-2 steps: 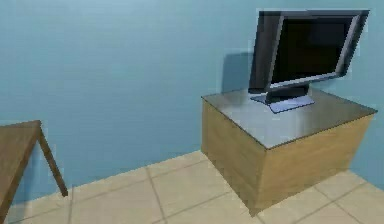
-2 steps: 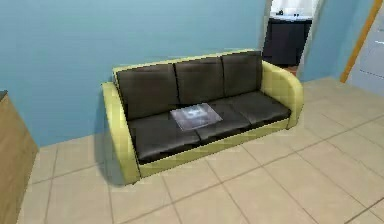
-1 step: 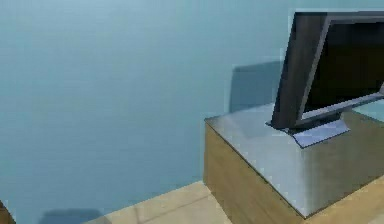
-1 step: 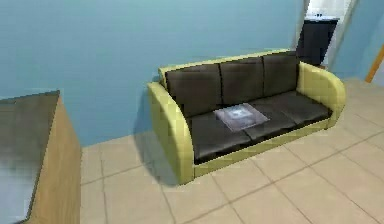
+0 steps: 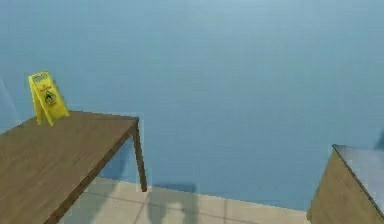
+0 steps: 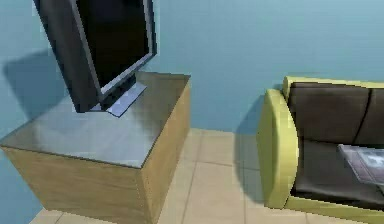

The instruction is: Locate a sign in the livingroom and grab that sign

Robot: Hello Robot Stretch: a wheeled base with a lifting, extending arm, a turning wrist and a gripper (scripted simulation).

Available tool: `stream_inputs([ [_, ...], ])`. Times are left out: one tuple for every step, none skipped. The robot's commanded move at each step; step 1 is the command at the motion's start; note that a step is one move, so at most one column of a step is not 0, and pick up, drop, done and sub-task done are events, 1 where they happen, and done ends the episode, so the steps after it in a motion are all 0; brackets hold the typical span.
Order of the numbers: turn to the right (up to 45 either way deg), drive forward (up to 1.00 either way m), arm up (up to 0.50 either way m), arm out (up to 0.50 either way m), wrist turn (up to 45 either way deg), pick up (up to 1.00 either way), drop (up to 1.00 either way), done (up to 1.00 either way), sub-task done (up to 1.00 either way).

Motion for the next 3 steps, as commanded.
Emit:
stream_inputs([
  [0.0,0.65,0.0,0.0,0.0,0.0,0.0,0.0,0.0],
  [-45.0,0.0,0.0,0.0,0.0,0.0,0.0,0.0,0.0],
  [-45.0,0.0,0.0,0.0,0.0,0.0,0.0,0.0,0.0],
])
